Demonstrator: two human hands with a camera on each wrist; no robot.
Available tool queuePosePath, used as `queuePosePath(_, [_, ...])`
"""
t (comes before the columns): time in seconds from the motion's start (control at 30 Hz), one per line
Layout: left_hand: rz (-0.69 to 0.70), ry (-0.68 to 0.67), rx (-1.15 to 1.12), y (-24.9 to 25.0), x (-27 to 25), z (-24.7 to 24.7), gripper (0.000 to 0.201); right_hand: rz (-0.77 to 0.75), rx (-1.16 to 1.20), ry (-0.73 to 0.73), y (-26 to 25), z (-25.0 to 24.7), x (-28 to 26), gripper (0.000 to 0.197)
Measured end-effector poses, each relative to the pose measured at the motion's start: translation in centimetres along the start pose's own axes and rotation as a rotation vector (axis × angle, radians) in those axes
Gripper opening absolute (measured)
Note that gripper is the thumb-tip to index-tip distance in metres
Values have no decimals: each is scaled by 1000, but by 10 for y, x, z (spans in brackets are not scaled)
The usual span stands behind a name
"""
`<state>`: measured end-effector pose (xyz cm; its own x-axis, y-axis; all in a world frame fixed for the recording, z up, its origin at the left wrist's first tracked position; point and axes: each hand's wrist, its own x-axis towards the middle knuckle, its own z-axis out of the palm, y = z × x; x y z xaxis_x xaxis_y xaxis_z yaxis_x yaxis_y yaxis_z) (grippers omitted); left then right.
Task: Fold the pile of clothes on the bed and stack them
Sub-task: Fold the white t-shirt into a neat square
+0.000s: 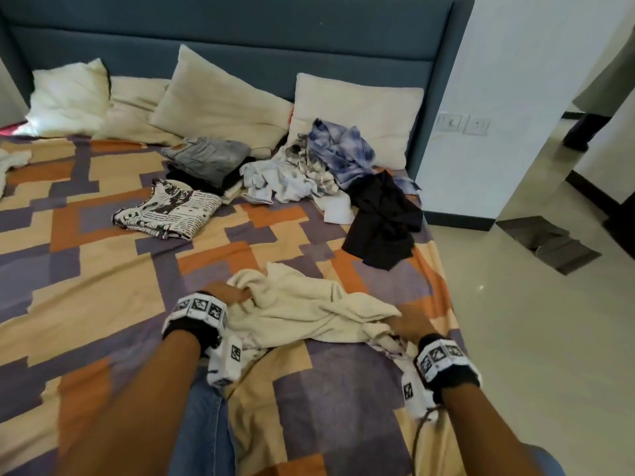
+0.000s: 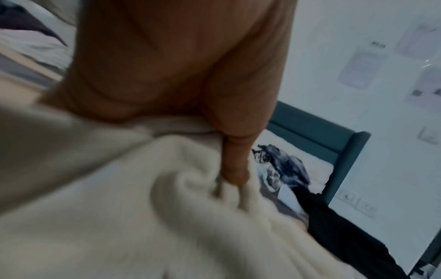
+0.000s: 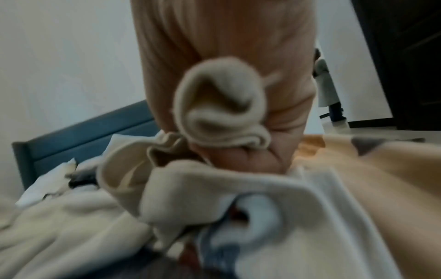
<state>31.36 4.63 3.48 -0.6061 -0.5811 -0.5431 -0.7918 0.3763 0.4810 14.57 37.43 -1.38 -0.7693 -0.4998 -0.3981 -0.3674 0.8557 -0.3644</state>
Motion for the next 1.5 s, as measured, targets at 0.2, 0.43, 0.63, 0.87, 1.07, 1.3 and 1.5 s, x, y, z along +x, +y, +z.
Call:
queuePosePath(0.2, [-100,-16,-396,2,41,51,70,46,189,-38,-28,8,3,36])
queuePosePath(0.43, [106,101,-754,56,66,-7,53,9,593,358,-14,-83,31,15])
queuePosePath(0.63, [642,570,-998,120,23,-151,24,-138,362,850,-30,-192,32,48])
queuePosePath(0.87, [699,625,-849,46,0,-154,18,-183,200,863,-24,-156,-16,66])
queuePosePath(1.07, [315,85,-569,-25,-29,-98,10,-171,309,458,25,-95,-48,34])
queuePosePath(1.3, [124,4,-401,-2,-19,-84,25,-17,562,394,20,-83,-29,22])
queuePosePath(1.5, [83,289,-349,72,27,-92,53,170,643,237,-13,-111,40,39])
